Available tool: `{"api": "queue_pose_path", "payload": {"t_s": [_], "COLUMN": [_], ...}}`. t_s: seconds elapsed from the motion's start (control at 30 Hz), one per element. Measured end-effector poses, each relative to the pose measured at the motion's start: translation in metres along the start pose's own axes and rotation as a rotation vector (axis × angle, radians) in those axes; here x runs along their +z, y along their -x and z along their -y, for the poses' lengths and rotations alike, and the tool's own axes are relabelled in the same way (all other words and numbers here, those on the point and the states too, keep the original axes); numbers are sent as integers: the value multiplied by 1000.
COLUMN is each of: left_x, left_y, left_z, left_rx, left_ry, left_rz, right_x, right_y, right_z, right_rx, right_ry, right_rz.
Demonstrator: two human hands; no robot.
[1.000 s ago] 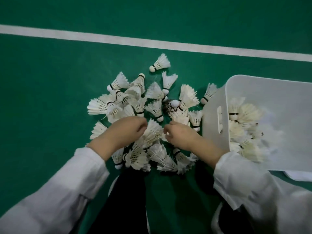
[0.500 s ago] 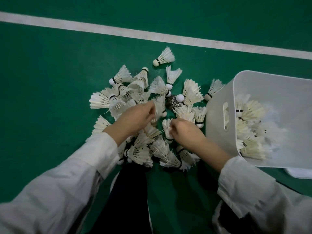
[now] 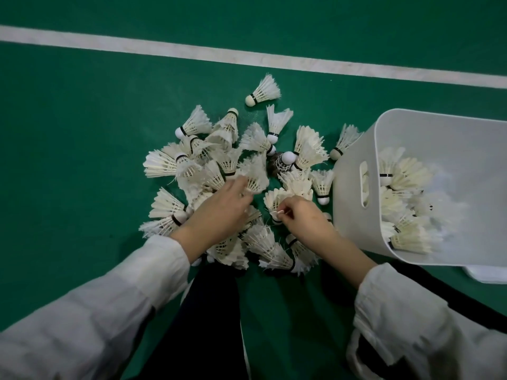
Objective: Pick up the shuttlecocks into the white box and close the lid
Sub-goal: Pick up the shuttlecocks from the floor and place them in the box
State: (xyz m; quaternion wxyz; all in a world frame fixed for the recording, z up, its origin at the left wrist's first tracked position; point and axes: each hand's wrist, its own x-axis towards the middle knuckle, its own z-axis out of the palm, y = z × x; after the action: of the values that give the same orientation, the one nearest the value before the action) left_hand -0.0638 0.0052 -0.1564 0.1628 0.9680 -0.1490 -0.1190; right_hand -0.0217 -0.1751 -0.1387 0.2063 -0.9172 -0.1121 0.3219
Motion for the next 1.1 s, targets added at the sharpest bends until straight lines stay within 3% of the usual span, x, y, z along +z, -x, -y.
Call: {"api": "queue_pose_path", "payload": {"t_s": [0.17, 0.37, 0.63, 0.83, 1.1], "left_x": [3, -25, -101, -139, -181], "left_y": [-3, -2, -8, -19, -34], "left_z": [-3, -1, -22, -47, -102], "left_rx": [-39, -78, -83, -164, 112], "left_ry": [-33, 97, 59, 263, 66], "left_rz": [23, -182, -304, -318, -319], "right_x": [1, -14, -85, -141, -189], "right_y": [1, 4, 11, 40, 94], "right_z": [-1, 11, 33, 32, -9], "right_rx": [-21, -139, -313, -318, -293], "right_ry": [27, -5, 91, 55, 42], "right_rz": [14, -45, -150, -179, -225]}}
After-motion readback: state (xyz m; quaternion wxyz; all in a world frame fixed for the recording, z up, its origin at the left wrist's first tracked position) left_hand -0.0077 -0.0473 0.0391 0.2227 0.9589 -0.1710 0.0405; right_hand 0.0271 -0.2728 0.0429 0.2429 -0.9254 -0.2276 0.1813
